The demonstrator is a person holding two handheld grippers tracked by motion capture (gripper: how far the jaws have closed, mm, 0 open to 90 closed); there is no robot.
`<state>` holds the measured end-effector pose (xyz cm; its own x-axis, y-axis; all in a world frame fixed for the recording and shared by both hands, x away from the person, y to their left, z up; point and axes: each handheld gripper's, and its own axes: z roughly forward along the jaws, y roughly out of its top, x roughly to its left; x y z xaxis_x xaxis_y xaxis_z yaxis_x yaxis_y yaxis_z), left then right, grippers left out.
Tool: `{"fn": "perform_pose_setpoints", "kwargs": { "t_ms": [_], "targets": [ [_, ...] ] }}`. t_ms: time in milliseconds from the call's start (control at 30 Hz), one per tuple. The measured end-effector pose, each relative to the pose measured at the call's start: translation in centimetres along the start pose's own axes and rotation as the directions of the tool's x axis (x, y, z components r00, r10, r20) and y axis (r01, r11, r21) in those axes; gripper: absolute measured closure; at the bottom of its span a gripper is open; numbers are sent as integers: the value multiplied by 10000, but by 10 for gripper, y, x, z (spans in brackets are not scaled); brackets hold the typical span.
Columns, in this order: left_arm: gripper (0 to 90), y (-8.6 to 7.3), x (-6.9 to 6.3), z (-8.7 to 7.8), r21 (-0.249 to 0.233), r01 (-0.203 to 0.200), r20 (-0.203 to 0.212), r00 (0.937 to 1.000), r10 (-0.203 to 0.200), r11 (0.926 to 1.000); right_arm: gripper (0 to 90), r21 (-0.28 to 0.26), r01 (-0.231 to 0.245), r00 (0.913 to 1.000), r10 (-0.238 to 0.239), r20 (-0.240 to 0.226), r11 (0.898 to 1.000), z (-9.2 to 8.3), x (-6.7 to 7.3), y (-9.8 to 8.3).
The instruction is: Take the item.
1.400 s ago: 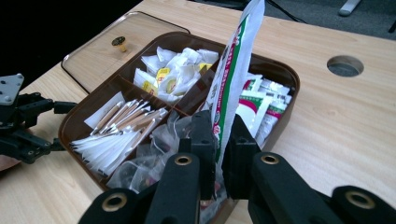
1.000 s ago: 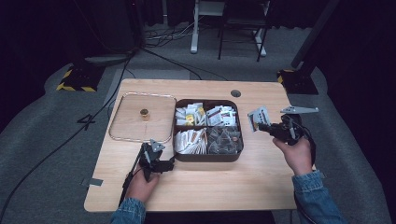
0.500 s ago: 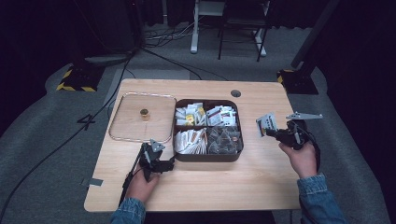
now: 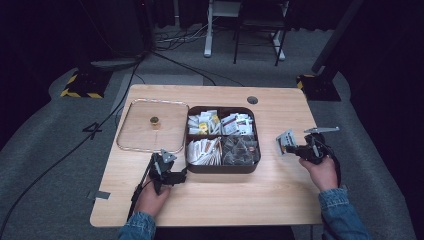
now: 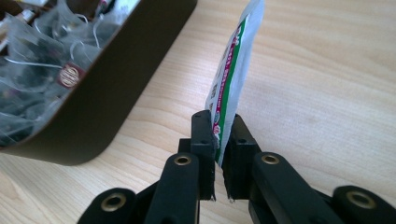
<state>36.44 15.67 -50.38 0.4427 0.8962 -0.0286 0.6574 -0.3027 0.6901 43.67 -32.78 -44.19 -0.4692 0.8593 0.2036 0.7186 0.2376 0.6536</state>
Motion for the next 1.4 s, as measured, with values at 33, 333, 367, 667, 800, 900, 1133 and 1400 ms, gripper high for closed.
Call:
{"fn": "perform_pose_setpoints", "kwargs": {
  "t_ms": [33,333,367,667,800,900,1133,1400],
  "targets": [
    [158,0,0,0,-7,-3,2,10000,3,10000,841,127,-82,10000,83,-27,9999,2,0,-1],
    [158,0,0,0,-1,-1,2,10000,1,10000,837,795,-94,9996,114,-252,9968,13,1,-3],
    [158,0,0,0,0,-1,1,10000,1,10000,837,871,-60,9997,80,-228,9962,15,2,-3],
    [158,0,0,0,0,-1,0,10000,1,10000,773,1020,-162,9988,209,-451,9947,18,0,-4],
    [158,0,0,0,0,1,1,10000,-1,10000,629,983,-177,9977,240,-638,9950,20,-2,-5],
    [158,0,0,0,-6,-4,2,10000,4,10000,552,842,-91,9982,141,-590,9964,21,-2,-5],
    [158,0,0,0,-3,-7,4,10000,7,10000,408,868,-212,9982,259,-537,9960,20,-12,-8],
    [157,0,0,0,-27,-43,9,10000,43,10000,354,652,-473,9988,466,118,9968,9,-26,-14]
  ]
}}
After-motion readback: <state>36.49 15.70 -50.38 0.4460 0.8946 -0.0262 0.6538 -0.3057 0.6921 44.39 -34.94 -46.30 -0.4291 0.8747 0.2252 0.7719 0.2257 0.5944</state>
